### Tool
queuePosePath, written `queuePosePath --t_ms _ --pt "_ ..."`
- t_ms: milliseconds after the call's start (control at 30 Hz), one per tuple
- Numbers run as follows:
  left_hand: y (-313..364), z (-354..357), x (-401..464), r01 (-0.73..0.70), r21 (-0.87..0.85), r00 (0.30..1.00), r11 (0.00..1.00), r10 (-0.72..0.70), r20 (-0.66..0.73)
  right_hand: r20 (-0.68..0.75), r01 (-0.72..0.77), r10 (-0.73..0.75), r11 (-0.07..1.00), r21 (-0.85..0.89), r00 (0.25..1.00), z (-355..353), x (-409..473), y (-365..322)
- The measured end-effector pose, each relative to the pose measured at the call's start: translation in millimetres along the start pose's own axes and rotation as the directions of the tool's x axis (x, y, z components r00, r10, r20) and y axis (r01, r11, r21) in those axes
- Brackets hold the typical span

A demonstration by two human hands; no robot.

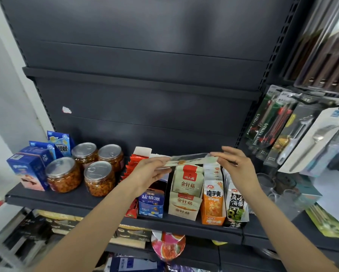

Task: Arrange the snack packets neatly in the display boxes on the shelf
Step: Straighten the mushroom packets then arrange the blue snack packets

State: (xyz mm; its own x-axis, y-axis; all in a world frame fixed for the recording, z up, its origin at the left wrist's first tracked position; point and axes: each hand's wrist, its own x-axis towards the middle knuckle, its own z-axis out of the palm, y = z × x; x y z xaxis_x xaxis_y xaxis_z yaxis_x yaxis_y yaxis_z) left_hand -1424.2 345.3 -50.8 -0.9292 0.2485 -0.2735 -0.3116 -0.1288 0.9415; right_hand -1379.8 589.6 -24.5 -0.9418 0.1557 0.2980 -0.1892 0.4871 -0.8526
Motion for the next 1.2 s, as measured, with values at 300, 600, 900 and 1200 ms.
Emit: queuePosePath --t_ms 300,600,900,1200 --pt "3 -4 -19 -0.33 0.463 0.94 0.823 0.332 0.08 0.111 -0.217 0.189 0.908 0.358 0.976 12 -9 7" --pt "3 -6 -21 -0.377 0.621 0.902 0.687 0.425 0.077 0.081 -0.155 0.135 0.914 0.374 0.988 17 -9 10" --pt "0 -4 -15 -0.249 0.411 0.966 0.877 0.258 0.034 0.095 -0.179 0.154 0.911 0.372 0.983 9 -4 17" --pt "-13 2 1 -0.032 0.272 0.999 0.962 0.032 0.006 -0.105 0.191 -0.212 0.964 -0.184 0.972 3 7 26"
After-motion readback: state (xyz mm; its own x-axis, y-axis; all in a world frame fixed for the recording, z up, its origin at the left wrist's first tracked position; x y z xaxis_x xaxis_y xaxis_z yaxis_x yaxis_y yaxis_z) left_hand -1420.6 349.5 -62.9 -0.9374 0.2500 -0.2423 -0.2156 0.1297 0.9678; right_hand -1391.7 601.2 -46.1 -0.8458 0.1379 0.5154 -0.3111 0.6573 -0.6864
